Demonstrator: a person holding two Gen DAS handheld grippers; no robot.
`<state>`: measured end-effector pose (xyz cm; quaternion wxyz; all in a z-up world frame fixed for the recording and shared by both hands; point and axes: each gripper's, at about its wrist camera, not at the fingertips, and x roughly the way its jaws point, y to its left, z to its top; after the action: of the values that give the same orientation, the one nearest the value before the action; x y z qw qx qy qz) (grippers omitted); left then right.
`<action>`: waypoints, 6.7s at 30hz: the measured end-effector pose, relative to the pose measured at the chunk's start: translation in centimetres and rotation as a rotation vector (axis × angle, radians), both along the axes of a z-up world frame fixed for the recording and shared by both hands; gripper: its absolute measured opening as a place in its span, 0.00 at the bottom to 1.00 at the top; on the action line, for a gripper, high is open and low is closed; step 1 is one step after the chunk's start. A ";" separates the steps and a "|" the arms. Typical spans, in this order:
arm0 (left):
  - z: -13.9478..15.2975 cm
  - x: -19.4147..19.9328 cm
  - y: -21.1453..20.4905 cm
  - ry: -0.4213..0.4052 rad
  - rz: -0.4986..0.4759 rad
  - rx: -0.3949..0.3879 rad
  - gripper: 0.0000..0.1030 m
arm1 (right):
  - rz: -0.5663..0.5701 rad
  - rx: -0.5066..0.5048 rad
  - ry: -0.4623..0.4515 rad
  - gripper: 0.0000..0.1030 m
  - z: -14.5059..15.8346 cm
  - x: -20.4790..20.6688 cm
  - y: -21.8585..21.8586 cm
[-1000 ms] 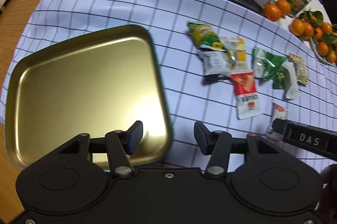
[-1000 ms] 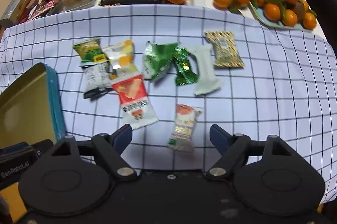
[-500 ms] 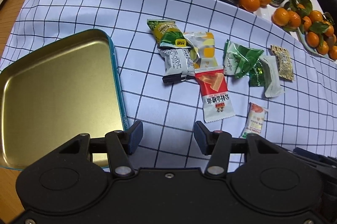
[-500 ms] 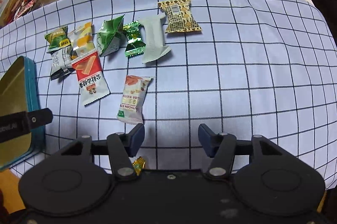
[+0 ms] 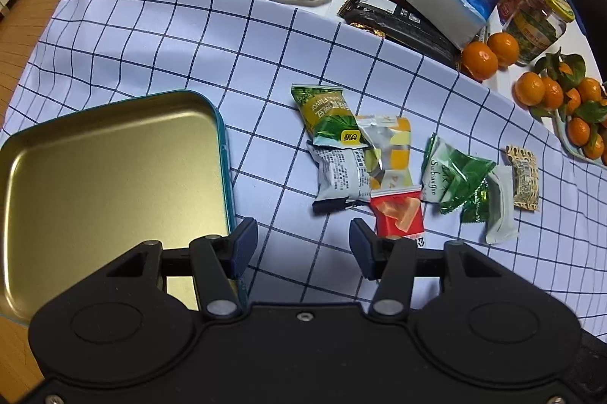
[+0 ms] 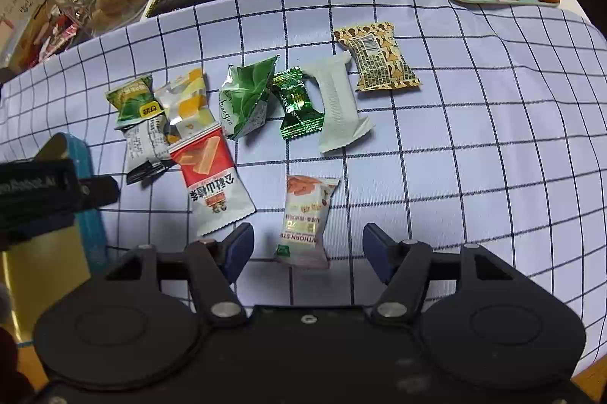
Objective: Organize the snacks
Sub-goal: 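Grasp the white hawthorn packet with the right tool while the left tool grasps the red-and-white packet, then carry both packets over the gold tray and open both tools to drop them, then grasp the green pea snack bag with the left tool while the right tool grasps the yellow-and-white packet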
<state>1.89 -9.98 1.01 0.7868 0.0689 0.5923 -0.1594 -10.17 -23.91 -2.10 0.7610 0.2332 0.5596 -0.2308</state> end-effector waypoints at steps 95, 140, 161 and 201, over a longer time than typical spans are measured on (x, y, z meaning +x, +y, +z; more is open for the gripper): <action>-0.3 8.3 15.8 -0.073 0.376 0.193 0.45 | 0.362 0.031 -0.254 0.27 3.9 11.8 16.1; 0.0 2.4 -1.3 -0.063 0.022 0.051 0.45 | -0.167 -0.003 -0.123 0.35 2.1 0.7 -4.8; -2.9 7.9 -3.7 -0.011 0.105 -0.040 0.45 | -0.372 0.030 -0.203 0.36 2.3 0.1 -8.6; -0.1 3.6 -1.7 0.141 -0.055 -0.077 0.47 | 0.090 0.087 -0.070 0.55 0.6 3.5 -1.2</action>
<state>5.46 -11.68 0.95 0.7405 0.0436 0.6376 -0.2081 -6.68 -25.09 -1.48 0.7789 0.2488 0.5520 -0.1634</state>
